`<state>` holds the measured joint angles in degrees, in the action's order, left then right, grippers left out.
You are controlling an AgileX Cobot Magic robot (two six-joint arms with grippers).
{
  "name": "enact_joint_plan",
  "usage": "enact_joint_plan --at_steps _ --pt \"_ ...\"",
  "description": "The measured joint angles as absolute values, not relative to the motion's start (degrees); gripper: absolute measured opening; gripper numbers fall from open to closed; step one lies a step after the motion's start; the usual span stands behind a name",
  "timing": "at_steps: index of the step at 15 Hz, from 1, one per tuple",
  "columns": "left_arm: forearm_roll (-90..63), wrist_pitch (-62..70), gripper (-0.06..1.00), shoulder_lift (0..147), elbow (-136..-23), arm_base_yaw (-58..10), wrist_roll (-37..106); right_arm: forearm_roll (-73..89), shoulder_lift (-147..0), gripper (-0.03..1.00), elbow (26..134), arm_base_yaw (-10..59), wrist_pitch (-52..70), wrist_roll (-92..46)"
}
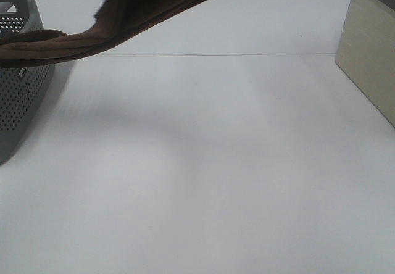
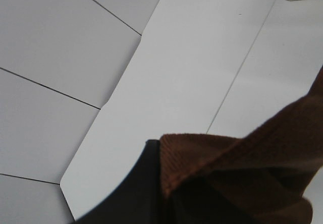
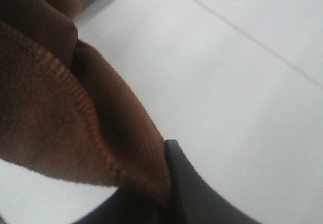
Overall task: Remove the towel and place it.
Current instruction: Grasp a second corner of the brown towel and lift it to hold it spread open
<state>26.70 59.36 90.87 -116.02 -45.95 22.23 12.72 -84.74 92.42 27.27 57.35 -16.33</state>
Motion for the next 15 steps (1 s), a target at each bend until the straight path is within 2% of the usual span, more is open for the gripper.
enact_joint_plan --at_steps 6,7,8,11,15 --pt "15.58 43.54 0.0 91.44 -116.02 -32.31 21.43 -0.69 -96.89 0.01 121.01 27.27 59.82 -17.19" --pt "14.5 41.71 0.0 91.67 -116.02 -31.05 21.43 -1.43 -97.86 0.01 122.73 27.27 59.82 -17.76" --pt "11.86 36.27 0.0 93.45 -116.02 -27.16 21.43 -4.7 -101.81 0.01 128.8 27.27 59.3 -19.31" --pt "11.34 27.62 0.0 97.86 -116.02 -24.52 21.43 -9.05 -105.83 0.01 130.86 27.27 49.68 -18.79" --pt "11.69 13.01 0.0 102.56 -116.02 -24.41 21.43 -13.35 -108.63 0.01 130.86 27.04 34.84 -15.99"
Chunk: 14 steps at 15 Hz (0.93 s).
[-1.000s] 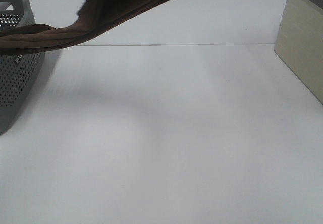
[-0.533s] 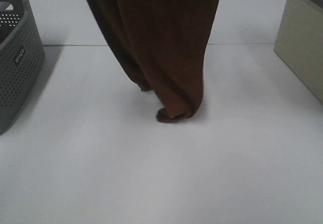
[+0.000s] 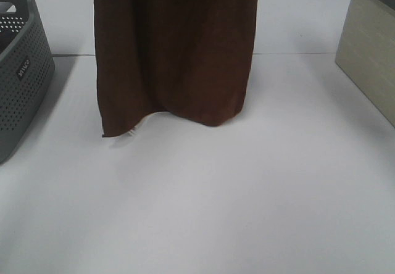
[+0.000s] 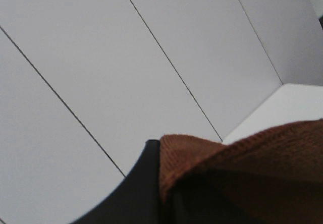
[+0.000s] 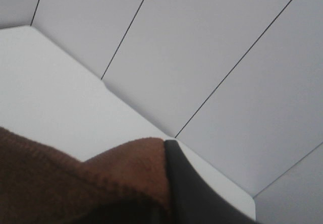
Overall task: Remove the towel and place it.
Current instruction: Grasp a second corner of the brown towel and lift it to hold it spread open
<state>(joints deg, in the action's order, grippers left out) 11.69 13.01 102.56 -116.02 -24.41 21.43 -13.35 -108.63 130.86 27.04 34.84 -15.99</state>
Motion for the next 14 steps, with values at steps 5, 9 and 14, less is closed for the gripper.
enact_joint_plan --at_steps 5,9,14 --pt "12.03 -5.61 0.0 108.17 -116.02 -21.77 20.63 -14.95 -112.53 0.01 131.04 23.43 22.35 -9.63" --pt "11.57 -17.07 0.0 113.85 -116.94 -17.25 15.93 -15.36 -115.79 0.01 131.21 23.38 12.49 -8.77" --pt "14.5 -17.76 0.0 124.39 -130.41 -15.18 15.41 -15.36 -119.98 0.01 131.21 20.05 5.56 -8.19"
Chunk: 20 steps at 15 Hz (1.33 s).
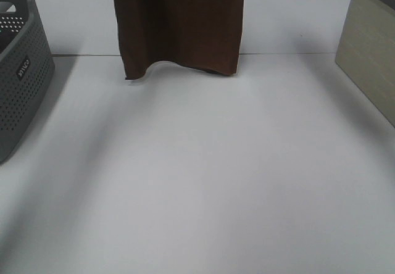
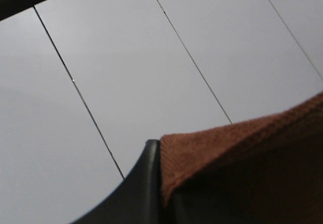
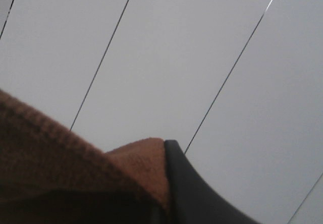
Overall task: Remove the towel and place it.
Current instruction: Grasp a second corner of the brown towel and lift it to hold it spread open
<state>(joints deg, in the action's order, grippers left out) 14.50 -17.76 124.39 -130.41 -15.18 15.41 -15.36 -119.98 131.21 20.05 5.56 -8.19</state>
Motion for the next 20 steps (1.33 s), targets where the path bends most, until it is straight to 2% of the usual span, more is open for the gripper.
enact_joint_plan --at_steps 5,20 --pt "15.58 -18.68 0.0 135.28 -142.49 -12.78 14.09 -13.01 -123.13 0.01 131.21 17.13 -2.06 -8.14" --pt "17.99 -22.63 0.0 137.4 -145.88 -12.72 8.82 -11.0 -124.9 0.01 134.47 16.84 -2.29 -7.28"
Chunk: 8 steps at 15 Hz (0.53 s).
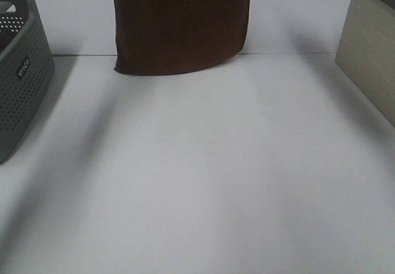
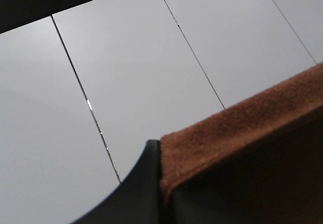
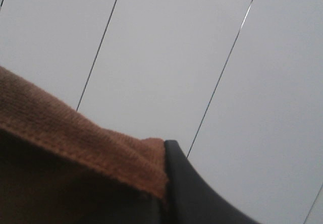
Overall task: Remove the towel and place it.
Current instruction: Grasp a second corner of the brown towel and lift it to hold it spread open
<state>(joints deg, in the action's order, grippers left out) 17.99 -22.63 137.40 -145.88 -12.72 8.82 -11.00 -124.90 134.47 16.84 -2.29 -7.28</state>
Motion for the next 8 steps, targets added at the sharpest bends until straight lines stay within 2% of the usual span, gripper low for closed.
enact_joint_plan --at_steps 2,5,7,8 --pt "21.03 -20.23 0.0 137.28 -145.88 -12.78 4.58 -10.83 -124.27 0.01 134.47 16.84 1.26 -7.28" --pt "26.99 -8.31 0.0 136.71 -145.88 -14.5 -5.39 -7.05 -122.78 0.01 134.47 16.84 14.21 -7.28" --pt "28.02 5.44 0.0 135.45 -145.88 -16.44 -7.73 -3.27 -121.3 0.01 134.47 16.84 26.64 -7.28" --pt "24.35 20.0 0.0 133.1 -145.88 -18.45 -5.21 0.86 -118.89 0.01 134.47 16.84 39.76 -7.28"
